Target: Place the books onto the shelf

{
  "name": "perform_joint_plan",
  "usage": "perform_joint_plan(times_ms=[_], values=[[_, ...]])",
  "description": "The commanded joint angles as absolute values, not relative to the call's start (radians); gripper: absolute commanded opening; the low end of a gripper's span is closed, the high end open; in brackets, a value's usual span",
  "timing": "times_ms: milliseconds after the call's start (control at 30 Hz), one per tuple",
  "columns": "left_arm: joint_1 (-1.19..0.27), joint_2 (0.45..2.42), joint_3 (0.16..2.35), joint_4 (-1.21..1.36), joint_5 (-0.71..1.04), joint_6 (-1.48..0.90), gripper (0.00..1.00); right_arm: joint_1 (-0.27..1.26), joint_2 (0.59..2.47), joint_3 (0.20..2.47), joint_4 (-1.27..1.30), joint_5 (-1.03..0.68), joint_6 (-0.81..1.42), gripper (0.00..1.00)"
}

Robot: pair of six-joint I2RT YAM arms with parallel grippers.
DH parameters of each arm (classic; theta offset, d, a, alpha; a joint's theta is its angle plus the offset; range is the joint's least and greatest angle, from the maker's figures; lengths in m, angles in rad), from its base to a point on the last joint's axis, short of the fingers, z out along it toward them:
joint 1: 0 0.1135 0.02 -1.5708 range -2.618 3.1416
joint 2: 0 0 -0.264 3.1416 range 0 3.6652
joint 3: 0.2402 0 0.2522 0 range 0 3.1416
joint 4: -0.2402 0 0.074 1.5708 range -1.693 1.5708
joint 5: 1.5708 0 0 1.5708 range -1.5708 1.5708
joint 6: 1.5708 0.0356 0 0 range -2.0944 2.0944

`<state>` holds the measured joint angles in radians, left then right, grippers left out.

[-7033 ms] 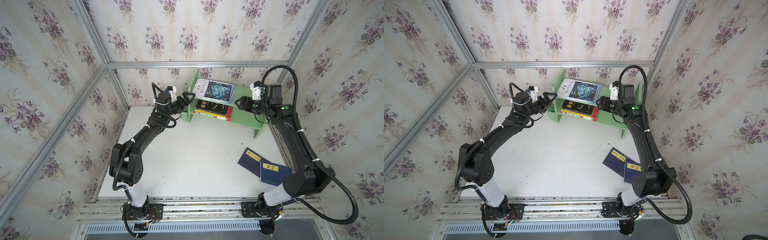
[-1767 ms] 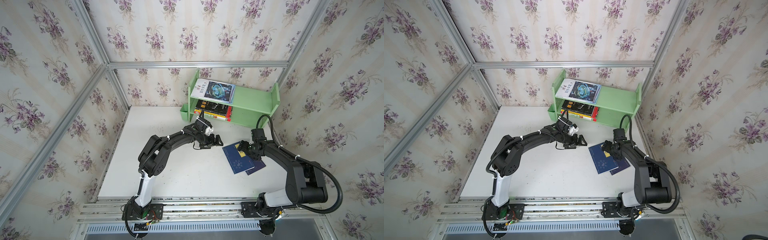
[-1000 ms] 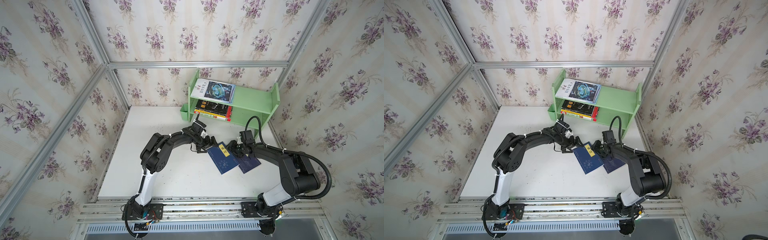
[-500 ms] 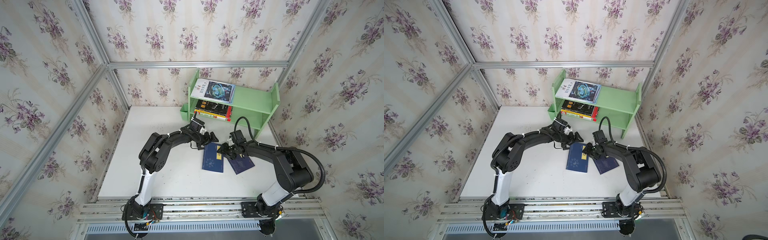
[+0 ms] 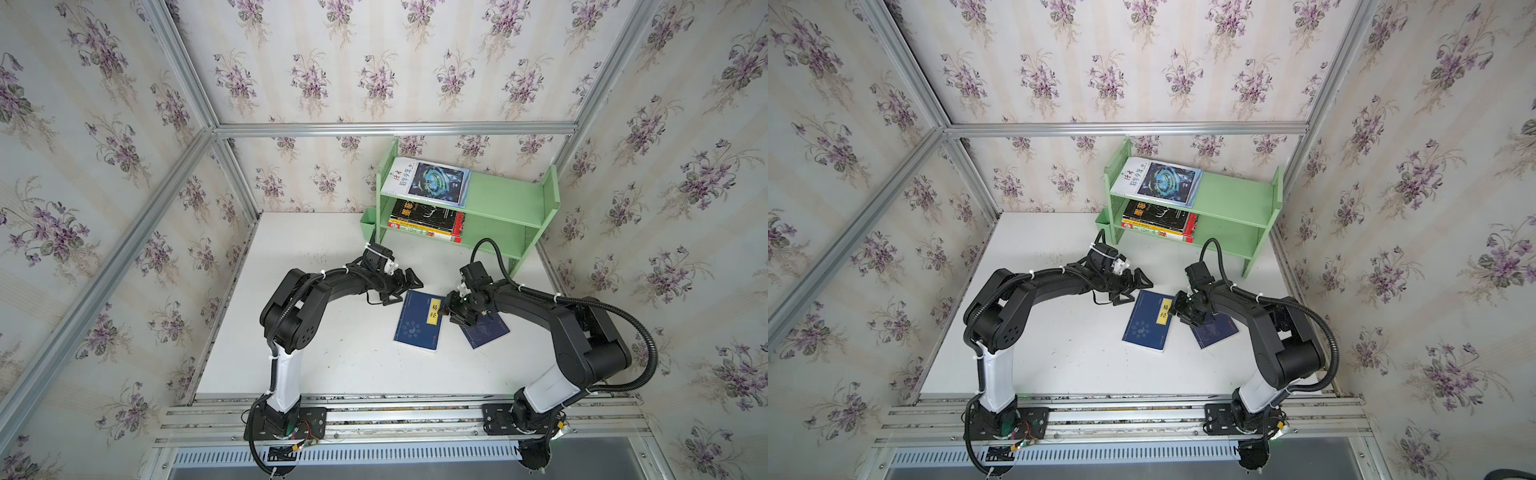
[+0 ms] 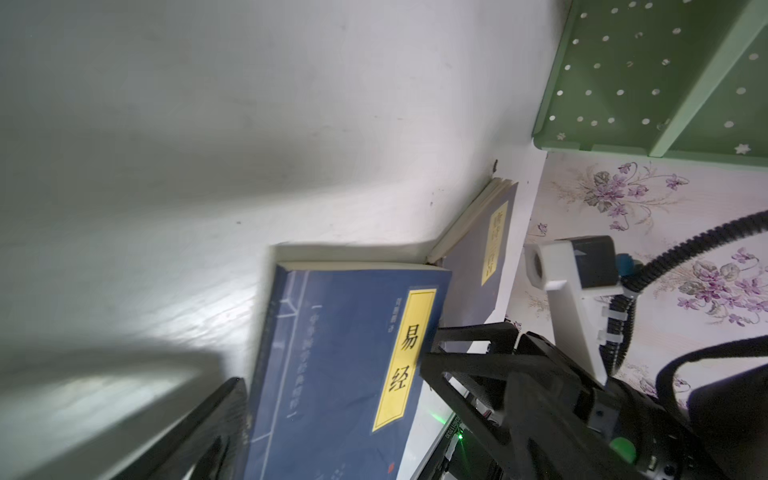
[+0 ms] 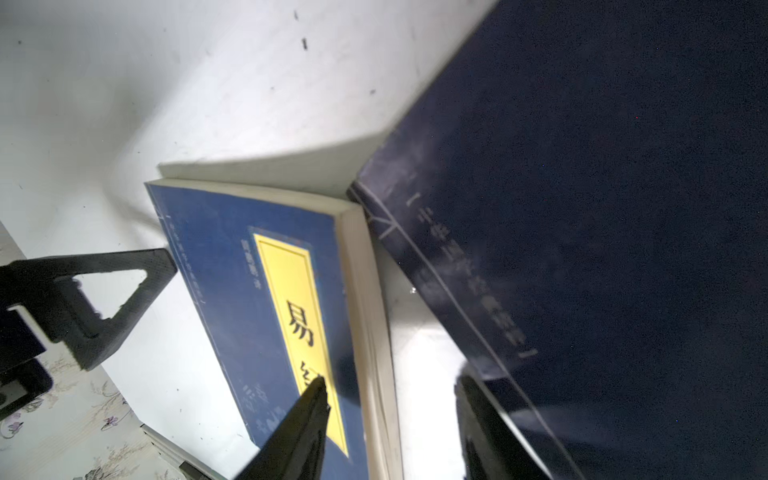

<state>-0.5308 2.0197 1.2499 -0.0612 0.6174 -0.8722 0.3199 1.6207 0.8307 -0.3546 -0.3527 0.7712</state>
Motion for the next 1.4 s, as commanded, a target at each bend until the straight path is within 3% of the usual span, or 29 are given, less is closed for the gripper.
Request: perform_joint_plan(times_ms=[0,400,567,733,833,1033,1367], values=[[-0.529,2.016,1.234,-0.061,0.616,-0.835,0.98,0.328,1.638,0.836,-0.372,-0.340,0.786,0.53],[-0.544,2.042,1.265,-0.100,0.698,-0.741,0.96,0.352,1.761,0.889,-0.442,-0.293,0.736,0.44],[-0.551,2.014,1.264,0.035,0.812,-0.767,0.94,0.351,1.829,0.899,-0.390,-0.342,0.748,0.40],[-0.548,1.986,1.216,0.260,0.870,-0.897,0.77,0.352,1.854,0.890,-0.348,-0.363,0.776,0.39],[-0.548,1.998,1.226,0.267,0.881,-0.910,0.71,0.353,1.862,0.894,-0.334,-0.373,0.785,0.38],[-0.546,2.015,1.225,0.189,0.852,-0.869,0.70,0.351,1.870,0.907,-0.331,-0.378,0.789,0.38],[-0.436,1.885,1.159,0.121,0.748,-0.790,0.79,0.353,1.817,0.948,-0.342,-0.365,0.777,0.40]])
